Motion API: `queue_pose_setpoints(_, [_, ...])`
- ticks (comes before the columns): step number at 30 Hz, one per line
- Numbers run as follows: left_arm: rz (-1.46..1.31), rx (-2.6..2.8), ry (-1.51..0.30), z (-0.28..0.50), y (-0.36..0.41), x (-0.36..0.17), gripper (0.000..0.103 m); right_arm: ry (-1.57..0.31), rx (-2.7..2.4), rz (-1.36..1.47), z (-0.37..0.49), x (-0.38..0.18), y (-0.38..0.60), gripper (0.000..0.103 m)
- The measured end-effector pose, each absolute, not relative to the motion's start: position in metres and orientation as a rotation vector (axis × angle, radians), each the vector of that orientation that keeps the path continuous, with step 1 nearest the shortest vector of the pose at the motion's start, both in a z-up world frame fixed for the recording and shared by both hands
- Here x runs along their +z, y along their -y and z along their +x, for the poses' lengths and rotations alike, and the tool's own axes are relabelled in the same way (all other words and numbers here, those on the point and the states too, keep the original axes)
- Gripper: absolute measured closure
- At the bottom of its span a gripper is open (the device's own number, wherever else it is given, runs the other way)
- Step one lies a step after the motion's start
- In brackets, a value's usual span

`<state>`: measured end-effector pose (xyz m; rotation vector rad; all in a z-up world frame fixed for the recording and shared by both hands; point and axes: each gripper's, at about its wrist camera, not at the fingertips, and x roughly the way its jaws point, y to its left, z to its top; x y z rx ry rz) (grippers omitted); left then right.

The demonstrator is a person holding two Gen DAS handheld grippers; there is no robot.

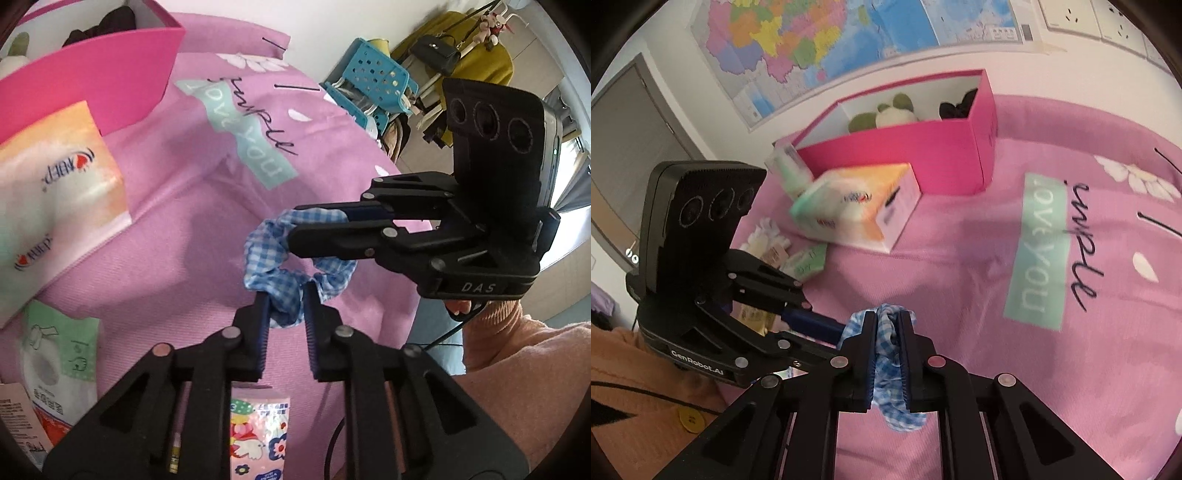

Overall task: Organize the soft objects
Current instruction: 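Lower the right gripper onto the blue gingham scrunchie and grasp it, then carry the scrunchie into the pink box and open the right gripper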

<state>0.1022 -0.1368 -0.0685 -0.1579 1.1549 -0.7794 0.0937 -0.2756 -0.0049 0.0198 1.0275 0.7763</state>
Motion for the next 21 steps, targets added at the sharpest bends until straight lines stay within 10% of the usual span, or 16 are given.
queue_pose_setpoints(21, [-0.136,-0.57,-0.883,0.156,0.08,0.03,0.084,-0.7,0.879,-0.058,0.15,0.096,0.227,0.094])
